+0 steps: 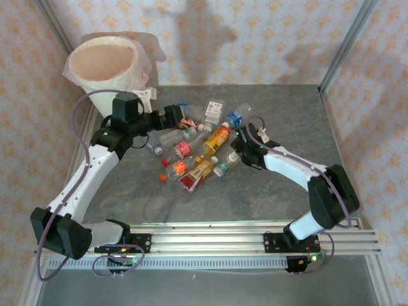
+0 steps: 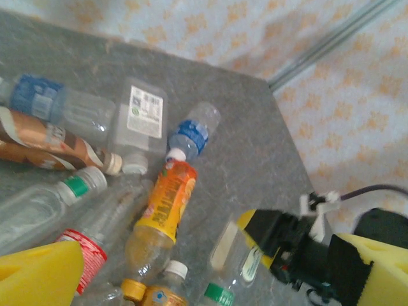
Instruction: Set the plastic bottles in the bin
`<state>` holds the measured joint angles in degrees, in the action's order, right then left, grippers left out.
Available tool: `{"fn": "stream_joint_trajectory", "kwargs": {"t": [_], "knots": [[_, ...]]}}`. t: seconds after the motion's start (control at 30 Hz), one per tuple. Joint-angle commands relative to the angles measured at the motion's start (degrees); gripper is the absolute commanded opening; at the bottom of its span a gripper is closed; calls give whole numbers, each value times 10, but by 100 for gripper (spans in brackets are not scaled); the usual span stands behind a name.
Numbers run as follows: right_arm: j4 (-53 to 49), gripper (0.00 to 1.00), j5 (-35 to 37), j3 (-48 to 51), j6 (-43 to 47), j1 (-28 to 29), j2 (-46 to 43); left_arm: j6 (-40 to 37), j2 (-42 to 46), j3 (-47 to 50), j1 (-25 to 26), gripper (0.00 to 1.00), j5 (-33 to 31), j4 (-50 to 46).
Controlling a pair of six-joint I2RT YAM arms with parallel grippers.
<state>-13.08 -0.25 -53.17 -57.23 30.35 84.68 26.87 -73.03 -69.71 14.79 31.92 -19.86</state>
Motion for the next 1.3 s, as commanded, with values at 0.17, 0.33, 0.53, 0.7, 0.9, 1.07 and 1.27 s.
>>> {"fn": "stream_joint_trajectory", "kwargs": {"t": [0.17,0.33,0.53,0.7,0.9,1.07,1.27], "knots": [[137,44,-10,-35,154,1,-72,-61,-75,-51,96,100,-24,12],[234,45,-58,-37,152,0,-75,-94,-129,-66,140,100,9,25],[257,45,-116,-66,131,-1,-69,-113,-187,-85,143,100,87,52],[215,45,-156,-96,114,-2,-69,-128,-196,-84,144,95,83,90],[219,46,-171,-99,80,-2,-66,-115,-198,-81,145,89,81,126],[206,46,-183,-107,73,-2,-49,-108,-199,-85,144,84,86,127],[212,46,-215,-109,54,-2,-32,-106,-199,-80,145,64,85,140]]}}
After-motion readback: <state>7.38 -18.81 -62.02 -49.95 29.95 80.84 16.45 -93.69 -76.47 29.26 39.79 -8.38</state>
